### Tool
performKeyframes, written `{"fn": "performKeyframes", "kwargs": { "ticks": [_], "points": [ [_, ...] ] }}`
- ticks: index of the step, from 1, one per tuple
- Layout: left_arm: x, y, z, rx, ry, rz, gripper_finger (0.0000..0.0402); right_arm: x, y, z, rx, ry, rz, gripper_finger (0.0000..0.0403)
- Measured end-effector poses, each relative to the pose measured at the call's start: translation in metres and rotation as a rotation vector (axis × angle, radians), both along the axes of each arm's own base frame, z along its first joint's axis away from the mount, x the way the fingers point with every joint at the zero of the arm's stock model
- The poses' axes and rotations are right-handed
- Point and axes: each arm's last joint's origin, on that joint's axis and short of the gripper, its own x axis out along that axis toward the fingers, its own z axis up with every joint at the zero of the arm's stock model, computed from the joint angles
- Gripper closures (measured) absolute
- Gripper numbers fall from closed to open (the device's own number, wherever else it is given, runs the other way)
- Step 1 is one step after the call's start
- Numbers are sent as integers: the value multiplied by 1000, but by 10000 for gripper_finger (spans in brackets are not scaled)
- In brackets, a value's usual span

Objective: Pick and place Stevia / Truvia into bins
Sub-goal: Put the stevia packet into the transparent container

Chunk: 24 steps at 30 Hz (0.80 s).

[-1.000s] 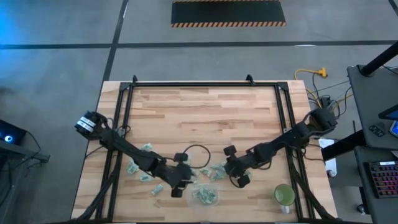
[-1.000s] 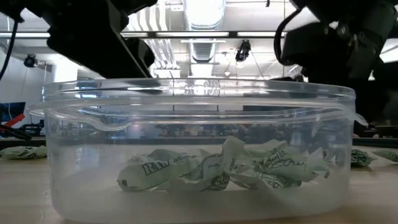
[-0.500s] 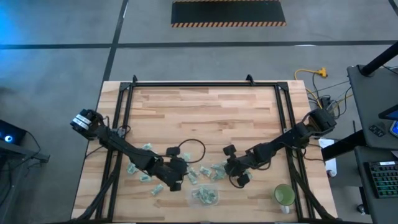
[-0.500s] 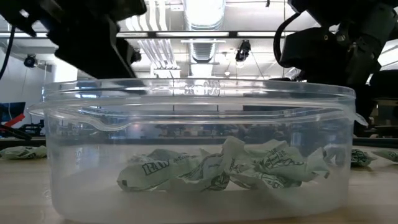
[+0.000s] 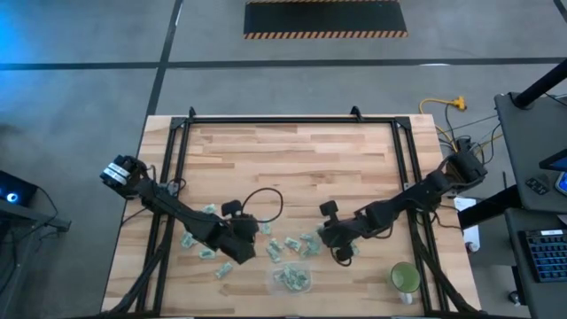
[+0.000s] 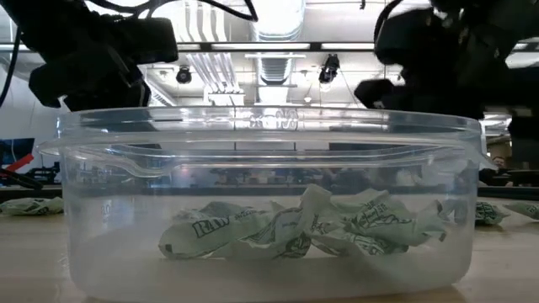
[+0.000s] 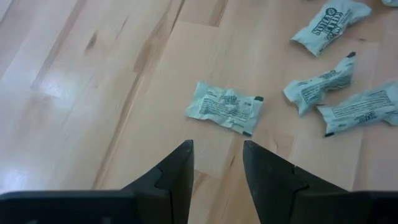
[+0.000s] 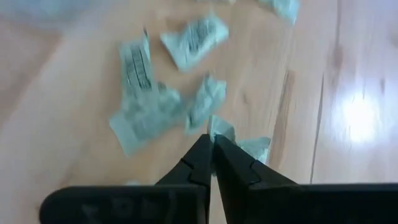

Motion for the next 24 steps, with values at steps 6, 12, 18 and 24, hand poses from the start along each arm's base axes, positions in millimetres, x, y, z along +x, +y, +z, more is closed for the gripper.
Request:
{"fn": "performKeyframes", "kwargs": {
  "ticks": [6,12,18,24],
  "points": [
    [3,0,-3,34,-37,16,279,8,18,16,181,-140,197,394],
    [1,2,-8,30,-47,21,279,11,32,26,278,-243,353,394],
    [0,3,-11,24,-56,22,279,10,33,25,281,-241,354,394],
    [2,3,-11,21,-63,23,279,18,41,30,334,-368,396,394]
  ]
}}
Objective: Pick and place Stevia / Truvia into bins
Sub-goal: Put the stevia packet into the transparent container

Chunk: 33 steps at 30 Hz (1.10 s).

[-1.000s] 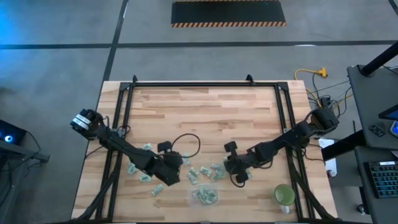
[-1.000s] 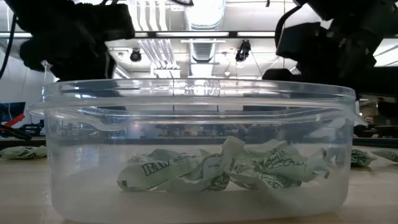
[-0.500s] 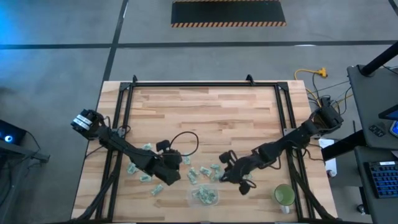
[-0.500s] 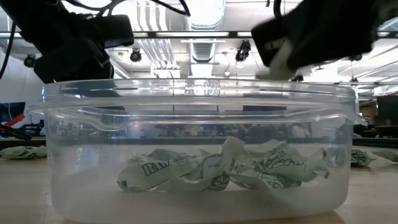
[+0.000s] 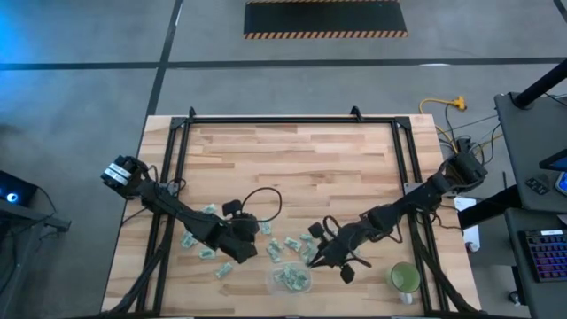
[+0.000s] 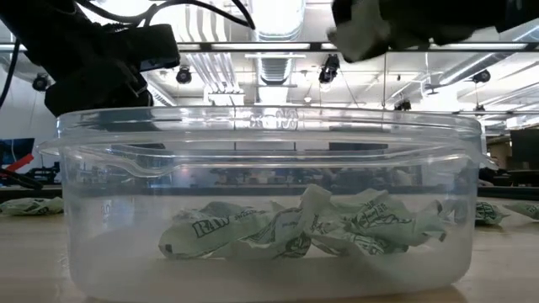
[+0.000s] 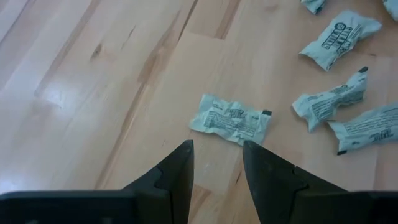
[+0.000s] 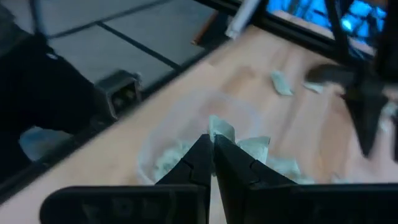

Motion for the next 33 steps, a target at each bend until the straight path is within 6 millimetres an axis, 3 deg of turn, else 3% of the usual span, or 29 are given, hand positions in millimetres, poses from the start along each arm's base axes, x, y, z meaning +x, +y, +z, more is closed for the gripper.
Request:
{"fn": "performKeyframes", "kwargs": {
  "ticks": [14,22,33],
  "points": [
    [1,0,0,-3,-7,2,279,5,4,-8,25,-23,28,394],
    [2,0,1,-9,-16,3,279,16,9,-22,25,-15,26,394],
    [2,0,1,-13,-22,3,279,20,11,-21,32,10,18,389]
  ]
}}
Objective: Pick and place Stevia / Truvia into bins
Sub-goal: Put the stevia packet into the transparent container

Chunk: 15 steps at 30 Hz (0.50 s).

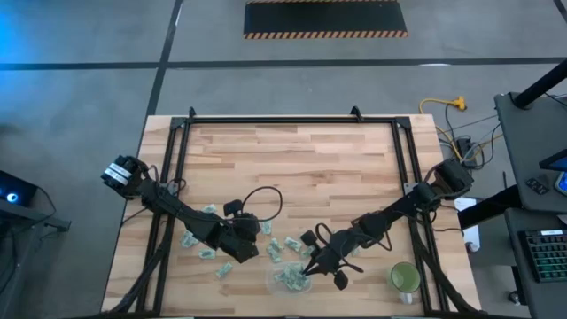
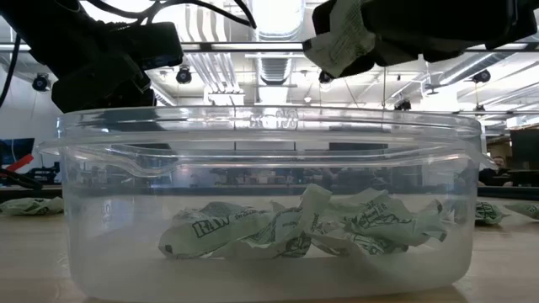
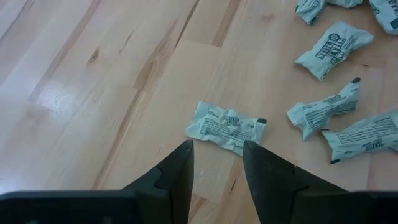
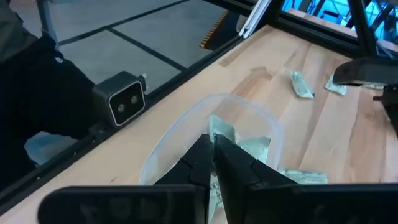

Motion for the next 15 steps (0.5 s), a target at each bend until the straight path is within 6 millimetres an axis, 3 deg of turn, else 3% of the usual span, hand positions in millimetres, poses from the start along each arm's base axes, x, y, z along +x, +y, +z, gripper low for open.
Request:
{"fn": "performKeyframes", "kwargs": {
  "ticks": [12,15],
  "points": [
    [3,-1,1,-3,-35,0,279,-3,-1,4,-4,21,41,276],
    [8,-1,3,43,-81,-17,279,-9,-6,8,-70,61,-29,264]
  ]
}}
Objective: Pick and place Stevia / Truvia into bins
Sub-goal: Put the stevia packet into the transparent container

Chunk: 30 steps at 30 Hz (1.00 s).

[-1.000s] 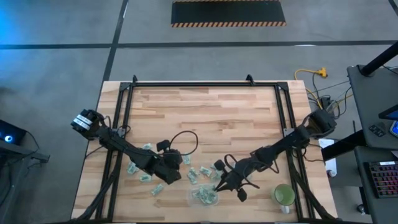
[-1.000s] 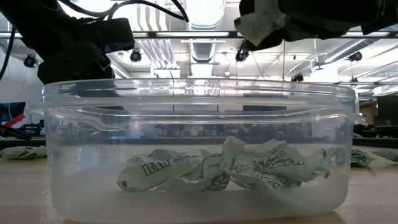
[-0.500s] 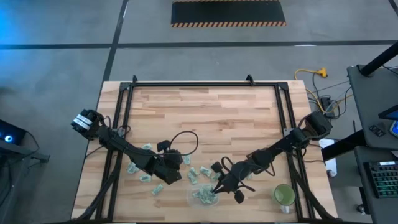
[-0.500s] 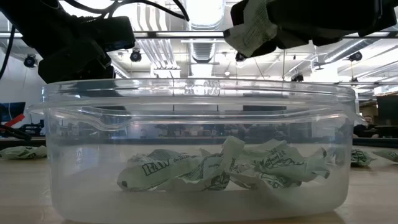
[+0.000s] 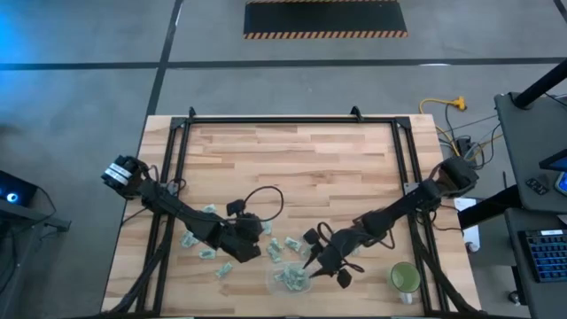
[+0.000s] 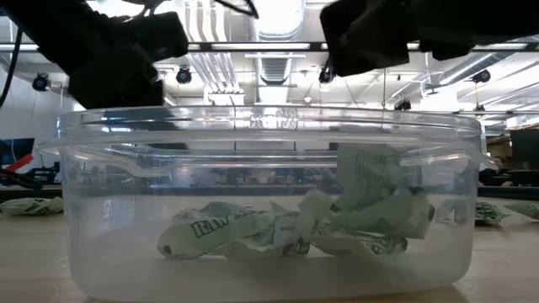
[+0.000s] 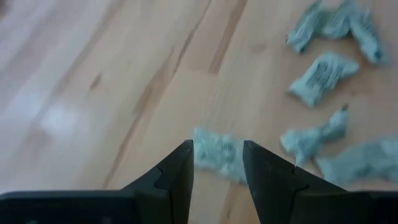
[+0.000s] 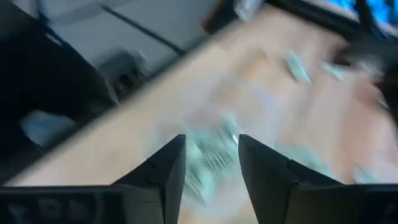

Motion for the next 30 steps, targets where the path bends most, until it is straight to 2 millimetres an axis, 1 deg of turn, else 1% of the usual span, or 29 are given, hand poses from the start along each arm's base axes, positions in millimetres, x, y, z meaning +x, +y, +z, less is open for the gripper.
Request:
{"fn": "performKeyframes", "kwargs": {
  "ticks": [2,5,10,13,21,24,30],
  "points": [
    [6,0,-2,18,-19,-32,279,-5,-5,1,-66,43,-68,260],
    [13,-1,-8,30,-15,-87,279,-12,-12,4,-116,107,-136,260],
    [20,4,-29,-6,78,-127,279,-22,-16,13,-130,153,-155,269],
    [22,6,-38,-4,104,-123,279,-23,-17,16,-117,159,-166,275],
    [22,7,-41,-29,123,-135,283,-25,-18,14,-127,177,-167,285],
    [22,7,-42,-34,126,-139,307,-25,-18,14,-127,178,-167,289],
    [21,7,-42,-39,134,-148,389,-25,-18,14,-128,179,-167,297]
  ]
}}
